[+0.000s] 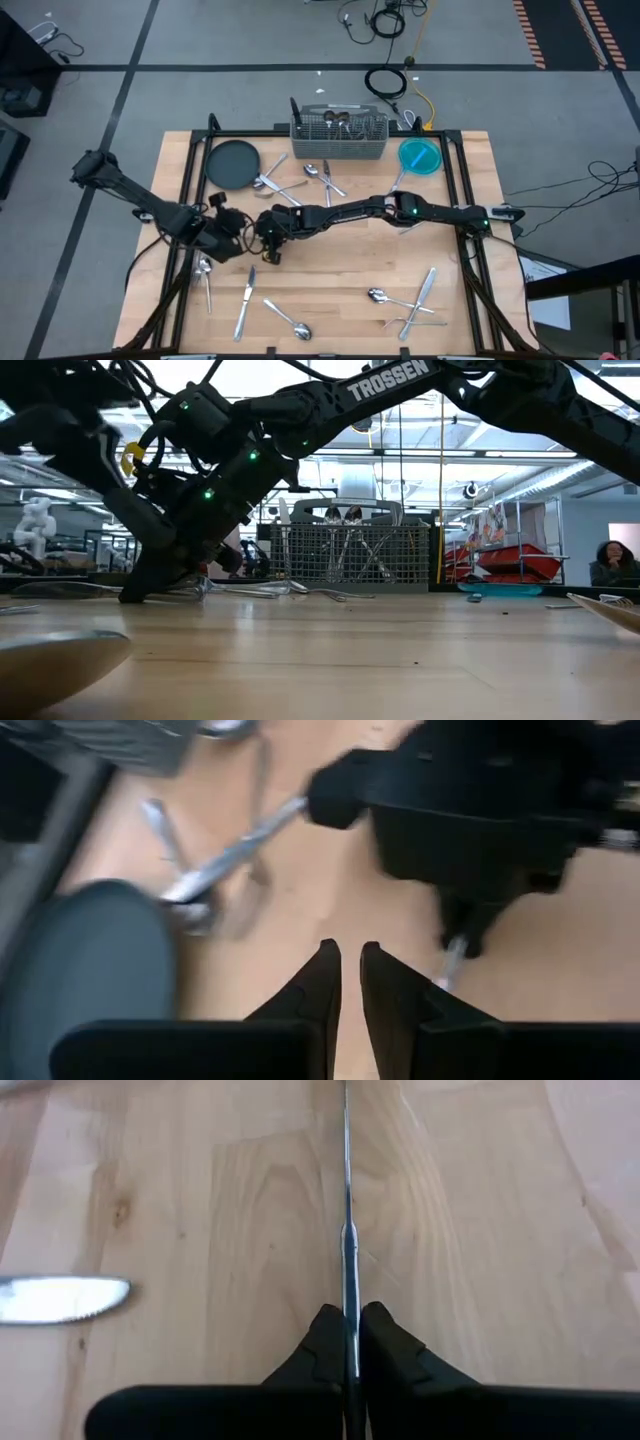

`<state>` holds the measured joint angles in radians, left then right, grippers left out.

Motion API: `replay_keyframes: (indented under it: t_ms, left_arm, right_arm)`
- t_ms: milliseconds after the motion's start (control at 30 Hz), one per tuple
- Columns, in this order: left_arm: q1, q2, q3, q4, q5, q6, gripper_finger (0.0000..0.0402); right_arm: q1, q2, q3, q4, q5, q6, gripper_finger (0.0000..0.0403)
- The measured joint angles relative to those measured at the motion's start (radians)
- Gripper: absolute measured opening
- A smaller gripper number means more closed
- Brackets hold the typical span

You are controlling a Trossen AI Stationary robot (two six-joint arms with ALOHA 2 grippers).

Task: Sort silverware
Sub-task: Put the knife into the silverware basket

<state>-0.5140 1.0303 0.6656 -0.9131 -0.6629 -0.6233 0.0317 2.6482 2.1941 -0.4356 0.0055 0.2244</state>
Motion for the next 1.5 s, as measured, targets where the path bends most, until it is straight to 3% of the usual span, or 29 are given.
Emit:
replay_keyframes:
  t_ms: [133,233,600,933,1333,1500]
  left_arm:
    - [0.000,-0.043,0.037,-0.106,-0.077,-0.025,0.0052]
    - [0.000,-0.085,0.040,-0.120,-0.079,-0.026,0.0052]
    - [0.000,-0.254,0.041,-0.105,-0.104,-0.045,0.0052]
    - [0.000,-0.382,0.042,0.000,-0.254,-0.070,0.0052]
    - [0.000,-0.463,0.042,0.353,-0.312,0.261,0.0052]
    - [0.000,-0.471,0.042,0.427,-0.313,0.344,0.0052]
  right_arm:
    - [-0.003,-0.011,0.000,-0.059,0.000,-0.030,0.0002]
    - [-0.004,-0.023,0.000,-0.091,0.003,-0.054,0.0001]
    - [-0.035,-0.068,-0.006,-0.176,0.001,-0.114,0.0001]
    - [-0.126,-0.156,-0.009,-0.174,0.042,-0.150,0.0001]
    - [-0.282,-0.335,-0.005,-0.155,0.085,-0.240,0.0001]
    - [-0.310,-0.433,-0.005,-0.132,0.086,-0.320,0.0001]
